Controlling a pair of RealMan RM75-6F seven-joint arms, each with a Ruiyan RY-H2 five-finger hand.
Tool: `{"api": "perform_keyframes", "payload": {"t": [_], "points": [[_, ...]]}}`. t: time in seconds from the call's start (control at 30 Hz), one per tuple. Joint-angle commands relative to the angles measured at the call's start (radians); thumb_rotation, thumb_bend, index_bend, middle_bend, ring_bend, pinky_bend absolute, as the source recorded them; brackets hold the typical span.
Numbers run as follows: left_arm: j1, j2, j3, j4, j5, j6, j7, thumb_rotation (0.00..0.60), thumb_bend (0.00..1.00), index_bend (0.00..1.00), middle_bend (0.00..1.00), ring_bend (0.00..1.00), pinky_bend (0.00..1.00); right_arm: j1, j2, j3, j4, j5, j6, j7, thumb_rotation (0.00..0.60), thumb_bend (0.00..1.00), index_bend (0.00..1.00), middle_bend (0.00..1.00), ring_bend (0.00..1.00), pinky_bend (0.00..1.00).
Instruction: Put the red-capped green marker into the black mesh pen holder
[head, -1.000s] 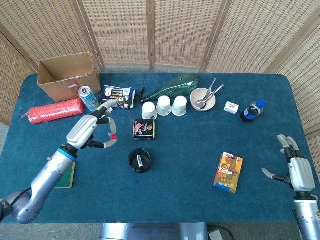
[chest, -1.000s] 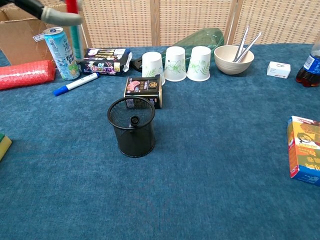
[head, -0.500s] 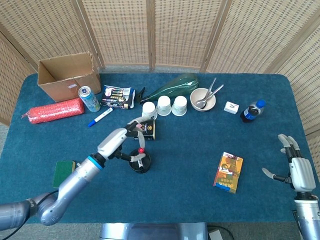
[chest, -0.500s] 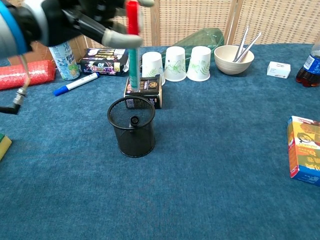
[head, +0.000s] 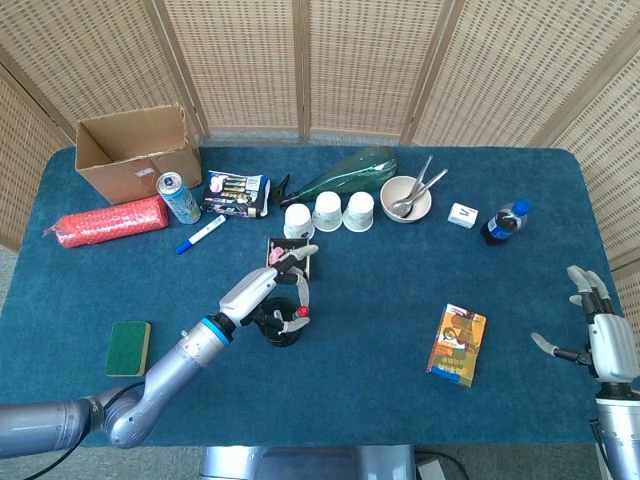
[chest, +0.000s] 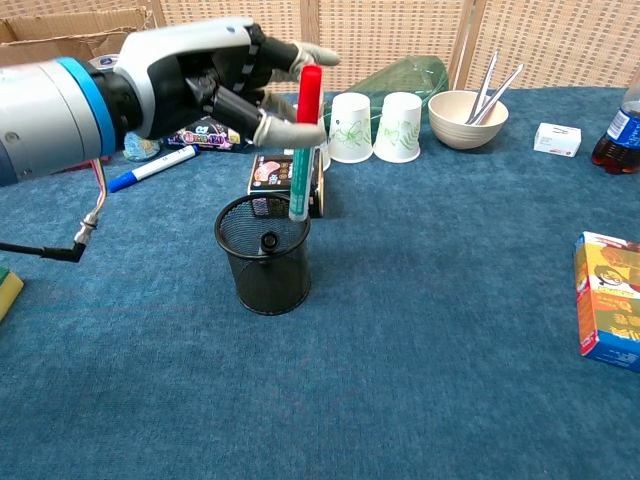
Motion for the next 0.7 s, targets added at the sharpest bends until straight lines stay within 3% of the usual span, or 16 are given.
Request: {"api": "perform_keyframes", "payload": {"t": [0.03, 0.17, 0.4, 0.7], "points": [[0.002, -0.010, 0.009, 0.017, -0.001, -0.001, 0.005, 0.600, 0.39, 0.65, 0.00, 0.00, 0.22, -0.001, 0.000, 0.002, 0.001, 0.001, 0.000, 0.003, 0.600, 0.00, 0.00, 0.01, 0.00, 0.33], [0.006, -0.021, 0.026, 0.042, 0.001, -0.010, 0.008, 0.600, 0.39, 0.64, 0.00, 0.00, 0.21, -0.002, 0.000, 0.005, 0.001, 0.000, -0.001, 0.007, 0.600, 0.00, 0.00, 0.01, 0.00, 0.33], [0.012, -0.038, 0.055, 0.095, 0.021, -0.041, -0.025, 0.600, 0.39, 0.39, 0.00, 0.00, 0.12, -0.004, -0.001, 0.008, 0.003, 0.000, -0.005, 0.012, 0.600, 0.00, 0.00, 0.01, 0.00, 0.33], [0.031, -0.035, 0.074, 0.115, 0.069, -0.001, 0.011, 0.600, 0.39, 0.27, 0.00, 0.00, 0.09, -0.007, 0.000, 0.014, 0.001, 0.001, -0.003, 0.013, 0.600, 0.00, 0.00, 0.01, 0.00, 0.33]]}}
